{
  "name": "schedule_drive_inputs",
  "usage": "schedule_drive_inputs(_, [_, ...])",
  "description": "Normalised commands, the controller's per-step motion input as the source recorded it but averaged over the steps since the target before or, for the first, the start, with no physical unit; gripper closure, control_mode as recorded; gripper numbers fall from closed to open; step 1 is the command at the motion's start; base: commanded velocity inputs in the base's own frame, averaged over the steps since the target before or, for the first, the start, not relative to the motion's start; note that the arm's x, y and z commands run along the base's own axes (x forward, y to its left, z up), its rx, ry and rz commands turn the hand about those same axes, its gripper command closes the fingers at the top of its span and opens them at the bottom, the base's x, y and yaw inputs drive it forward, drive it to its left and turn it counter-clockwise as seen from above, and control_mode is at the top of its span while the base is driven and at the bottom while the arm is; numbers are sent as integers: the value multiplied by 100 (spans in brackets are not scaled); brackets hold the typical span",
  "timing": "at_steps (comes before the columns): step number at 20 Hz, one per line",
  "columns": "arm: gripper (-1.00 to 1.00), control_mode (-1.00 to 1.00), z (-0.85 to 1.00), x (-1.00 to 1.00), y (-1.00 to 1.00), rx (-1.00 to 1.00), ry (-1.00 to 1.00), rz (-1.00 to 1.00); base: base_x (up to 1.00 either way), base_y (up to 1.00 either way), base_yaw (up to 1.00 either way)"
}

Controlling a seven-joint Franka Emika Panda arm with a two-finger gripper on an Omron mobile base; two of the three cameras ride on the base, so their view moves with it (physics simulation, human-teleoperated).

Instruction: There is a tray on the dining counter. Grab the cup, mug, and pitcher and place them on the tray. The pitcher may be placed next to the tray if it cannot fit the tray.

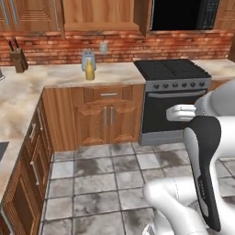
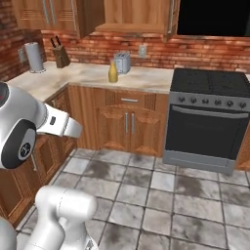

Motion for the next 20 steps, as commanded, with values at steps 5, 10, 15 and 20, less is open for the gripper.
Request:
schedule_drive_inputs(5, [-100,100,0,0,0,0,0,0,74,34,0])
schedule_drive_inputs(10, [-100,100,0,0,0,0,0,0,77,34,0])
schedule_drive_inputs(15, [-100,100,0,0,0,0,0,0,78,31,0])
schedule_drive_inputs(20, [-100,100,0,0,0,0,0,0,79,33,0])
